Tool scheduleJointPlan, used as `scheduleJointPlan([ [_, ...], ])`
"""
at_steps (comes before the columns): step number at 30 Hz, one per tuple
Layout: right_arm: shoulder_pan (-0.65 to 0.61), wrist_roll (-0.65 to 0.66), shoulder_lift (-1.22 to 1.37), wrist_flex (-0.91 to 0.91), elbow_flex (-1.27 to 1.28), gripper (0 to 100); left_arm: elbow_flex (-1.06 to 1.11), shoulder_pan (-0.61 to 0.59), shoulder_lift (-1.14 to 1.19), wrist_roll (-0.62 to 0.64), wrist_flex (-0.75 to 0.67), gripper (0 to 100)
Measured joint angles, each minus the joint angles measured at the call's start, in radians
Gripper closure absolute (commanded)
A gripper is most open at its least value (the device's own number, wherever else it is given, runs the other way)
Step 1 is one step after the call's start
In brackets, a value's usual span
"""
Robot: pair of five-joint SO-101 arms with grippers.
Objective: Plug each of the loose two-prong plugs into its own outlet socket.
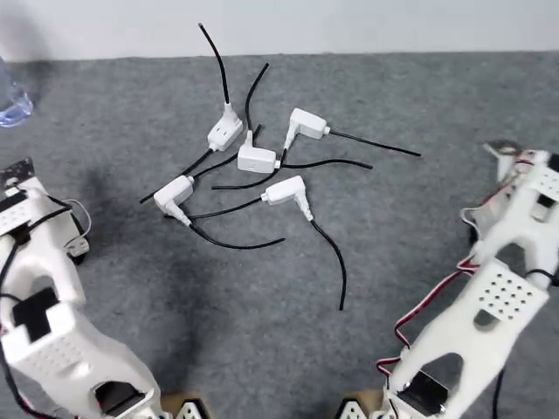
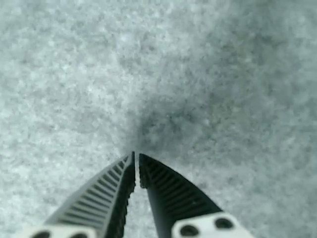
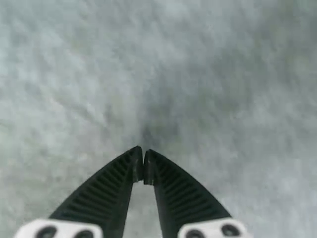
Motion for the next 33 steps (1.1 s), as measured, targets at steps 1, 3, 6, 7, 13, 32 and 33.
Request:
scheduleJointPlan([
  [1, -0.002, 0.0, -0.026, 0.018, -0.003, 99.1, 0.031, 0.0, -0.031, 0.0, -0.015, 99],
  [3, -0.011, -0.014, -0.089, 0.052, -0.006, 99.1, 0.089, 0.003, -0.106, 0.0, -0.044, 99],
  [6, -0.02, -0.069, -0.178, 0.078, -0.006, 99.1, 0.153, 0.044, -0.245, 0.0, -0.049, 99],
  [7, -0.025, -0.081, -0.21, 0.078, -0.006, 99.1, 0.167, 0.074, -0.298, 0.0, -0.043, 99],
  [13, -0.087, -0.112, -0.463, 0.078, 0.137, 99.1, 0.186, 0.278, -0.652, -0.143, 0.123, 99],
  [32, -0.537, -0.272, -1.662, 0.077, 1.194, 99.1, 0.321, 0.338, -1.212, -0.209, 0.446, 99],
  [33, -0.535, -0.272, -1.709, 0.074, 1.244, 99.1, 0.365, 0.338, -1.24, -0.209, 0.433, 99],
])
